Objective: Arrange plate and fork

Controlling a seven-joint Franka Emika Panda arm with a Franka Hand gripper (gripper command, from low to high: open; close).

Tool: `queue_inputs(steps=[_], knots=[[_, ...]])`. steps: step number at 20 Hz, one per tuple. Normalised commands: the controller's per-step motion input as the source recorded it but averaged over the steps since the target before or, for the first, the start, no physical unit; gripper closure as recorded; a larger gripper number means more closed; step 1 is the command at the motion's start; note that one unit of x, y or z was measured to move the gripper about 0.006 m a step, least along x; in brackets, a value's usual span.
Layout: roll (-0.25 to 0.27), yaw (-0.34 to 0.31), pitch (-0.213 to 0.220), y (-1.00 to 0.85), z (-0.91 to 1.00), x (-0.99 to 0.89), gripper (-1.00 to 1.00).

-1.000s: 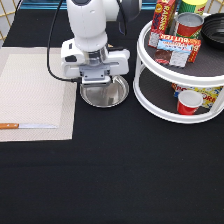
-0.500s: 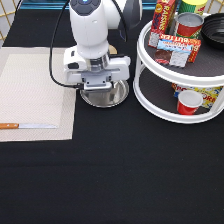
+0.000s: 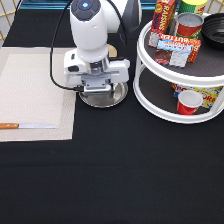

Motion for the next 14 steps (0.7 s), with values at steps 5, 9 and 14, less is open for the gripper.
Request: queue_inputs(steps=[5,9,14], knots=[[0.005,0.005,0.058,-0.55,0.06,0.28,-1.00],[0.000,0.000,0.054,-0.58,0.07,0.30,-1.00],[0.000,0.014,0.028,-0.66,0.07,0.38,-1.00]])
